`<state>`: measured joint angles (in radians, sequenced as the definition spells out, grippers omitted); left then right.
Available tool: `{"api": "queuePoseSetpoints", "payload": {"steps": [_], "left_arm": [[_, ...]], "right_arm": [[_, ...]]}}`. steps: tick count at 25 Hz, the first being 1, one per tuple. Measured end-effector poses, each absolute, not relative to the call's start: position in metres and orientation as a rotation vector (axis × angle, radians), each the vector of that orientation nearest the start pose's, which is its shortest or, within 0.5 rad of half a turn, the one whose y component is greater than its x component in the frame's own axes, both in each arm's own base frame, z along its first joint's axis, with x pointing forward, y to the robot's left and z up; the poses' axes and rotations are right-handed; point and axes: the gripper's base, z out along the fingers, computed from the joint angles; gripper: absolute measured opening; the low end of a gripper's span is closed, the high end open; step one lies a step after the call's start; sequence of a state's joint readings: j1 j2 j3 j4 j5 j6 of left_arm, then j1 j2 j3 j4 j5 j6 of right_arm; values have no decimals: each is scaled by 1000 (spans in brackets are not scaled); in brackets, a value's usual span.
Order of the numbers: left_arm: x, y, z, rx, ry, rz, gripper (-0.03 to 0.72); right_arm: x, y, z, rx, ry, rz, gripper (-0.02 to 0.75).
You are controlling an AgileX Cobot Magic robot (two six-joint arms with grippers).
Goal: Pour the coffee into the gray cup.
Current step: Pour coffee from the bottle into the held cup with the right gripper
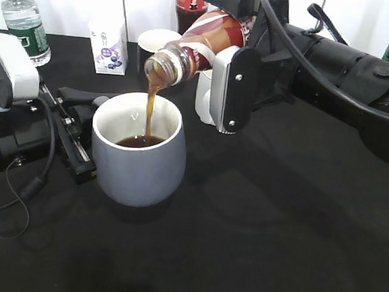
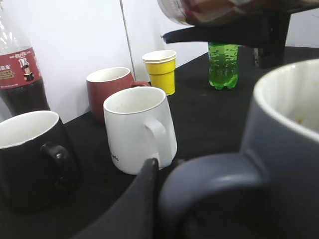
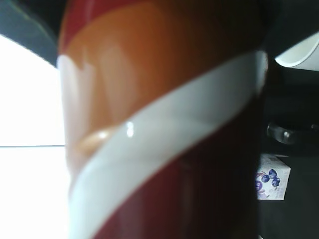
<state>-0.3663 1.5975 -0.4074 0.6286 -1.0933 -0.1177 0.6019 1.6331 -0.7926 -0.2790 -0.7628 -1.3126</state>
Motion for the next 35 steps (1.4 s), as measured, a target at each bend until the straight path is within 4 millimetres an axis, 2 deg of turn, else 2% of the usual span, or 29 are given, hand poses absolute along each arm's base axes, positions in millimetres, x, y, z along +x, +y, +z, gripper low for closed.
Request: {"api": "queuePoseSetpoints", "payload": {"steps": [26, 33, 35], "left_arm": [[222, -136, 181, 863, 1459, -580, 51], [223, -136, 181, 855, 1462, -578, 51], [226, -133, 182, 802, 1476, -563, 51]], "right_arm": [[274, 208, 246, -1477, 639, -584, 529], [274, 208, 246, -1438, 712, -505, 529], [274, 208, 244, -1436, 760, -467, 529]]}}
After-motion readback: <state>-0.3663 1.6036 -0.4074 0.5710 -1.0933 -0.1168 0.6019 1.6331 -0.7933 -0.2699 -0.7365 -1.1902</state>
